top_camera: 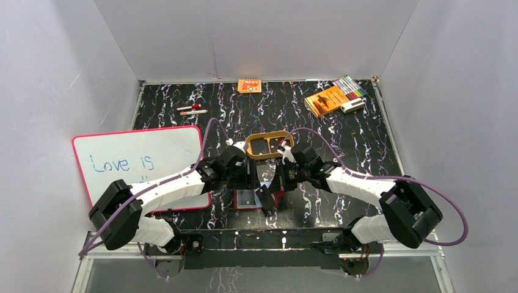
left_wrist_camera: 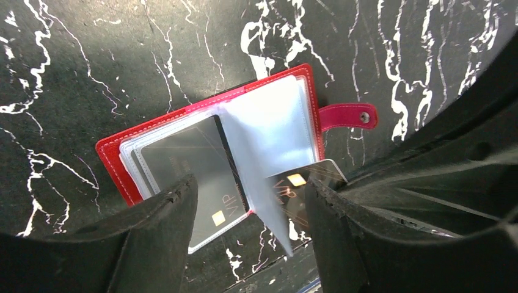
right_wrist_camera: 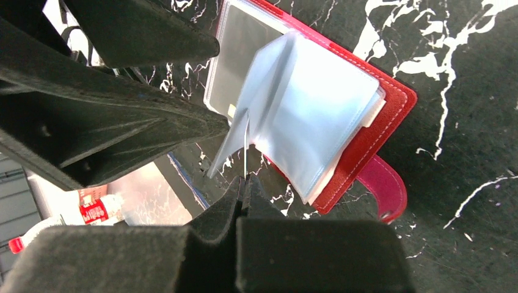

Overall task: Put the credit cards into the card holder
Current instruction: Turn over the card slot in the card holder.

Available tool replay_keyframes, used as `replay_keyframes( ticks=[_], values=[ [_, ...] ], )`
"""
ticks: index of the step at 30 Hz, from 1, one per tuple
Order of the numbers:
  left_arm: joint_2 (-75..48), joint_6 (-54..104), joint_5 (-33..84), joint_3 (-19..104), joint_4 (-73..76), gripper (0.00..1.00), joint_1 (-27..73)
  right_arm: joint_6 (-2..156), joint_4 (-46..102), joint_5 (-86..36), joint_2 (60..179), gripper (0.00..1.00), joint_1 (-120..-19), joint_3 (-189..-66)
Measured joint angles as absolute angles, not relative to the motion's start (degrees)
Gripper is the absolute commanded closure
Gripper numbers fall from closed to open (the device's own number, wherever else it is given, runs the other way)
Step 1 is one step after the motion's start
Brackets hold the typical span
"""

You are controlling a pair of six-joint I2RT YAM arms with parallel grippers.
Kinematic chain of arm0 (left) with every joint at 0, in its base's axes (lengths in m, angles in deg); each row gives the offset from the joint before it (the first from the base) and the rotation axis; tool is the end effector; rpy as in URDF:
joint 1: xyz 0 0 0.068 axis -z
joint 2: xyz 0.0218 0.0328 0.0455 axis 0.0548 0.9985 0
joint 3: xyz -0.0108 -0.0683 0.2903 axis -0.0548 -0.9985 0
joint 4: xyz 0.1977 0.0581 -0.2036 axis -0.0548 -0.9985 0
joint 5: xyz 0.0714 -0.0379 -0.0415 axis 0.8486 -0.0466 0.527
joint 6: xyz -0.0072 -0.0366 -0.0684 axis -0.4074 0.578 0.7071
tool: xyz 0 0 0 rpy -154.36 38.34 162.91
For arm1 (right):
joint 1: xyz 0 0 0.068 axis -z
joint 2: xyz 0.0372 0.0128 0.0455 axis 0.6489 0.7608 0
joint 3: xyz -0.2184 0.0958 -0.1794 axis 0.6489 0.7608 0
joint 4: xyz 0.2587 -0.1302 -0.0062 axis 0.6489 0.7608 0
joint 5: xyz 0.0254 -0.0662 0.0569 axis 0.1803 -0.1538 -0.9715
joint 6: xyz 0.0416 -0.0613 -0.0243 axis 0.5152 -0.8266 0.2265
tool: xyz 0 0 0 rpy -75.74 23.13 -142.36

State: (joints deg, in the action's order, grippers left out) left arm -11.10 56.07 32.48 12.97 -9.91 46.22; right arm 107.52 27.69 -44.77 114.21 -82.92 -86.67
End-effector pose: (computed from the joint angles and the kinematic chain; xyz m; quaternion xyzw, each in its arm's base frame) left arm 0.2065 -0.2426 0.1927 0.0557 0.9189 -0.2883 0.2634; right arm 0.1977 0.2227 0.1716 -0.1386 0.8800 0.4226 0.1667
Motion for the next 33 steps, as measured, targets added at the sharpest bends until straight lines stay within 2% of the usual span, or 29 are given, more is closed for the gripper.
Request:
replay_keyframes(
  ticks=[7, 16, 19, 25, 33],
  values=[
    [-14.4, 56.7, 34.5, 13.0, -11.0, 0.38, 46.2, 107.6, 26.6, -44.7, 116.7, 1.00, -84.2, -87.6],
    [-14.2, 57.0, 36.6, 13.0, -13.1, 0.49, 46.2, 107.9, 25.6, -44.3, 119.4, 1.00, -85.1, -88.0],
    [-13.6, 57.1, 37.6, 12.9, -13.8, 0.55, 46.2, 108.0, 25.4, -44.1, 119.6, 1.00, -85.2, -88.0],
    [-11.2, 57.2, 39.8, 12.8, -15.3, 0.72, 46.2, 109.6, 25.5, -39.6, 118.1, 1.00, -85.3, -87.9],
    [-10.6, 58.2, 43.5, 11.7, -18.4, 0.84, 46.2, 116.8, 17.3, -32.9, 112.9, 1.00, -85.3, -83.3]
  ],
)
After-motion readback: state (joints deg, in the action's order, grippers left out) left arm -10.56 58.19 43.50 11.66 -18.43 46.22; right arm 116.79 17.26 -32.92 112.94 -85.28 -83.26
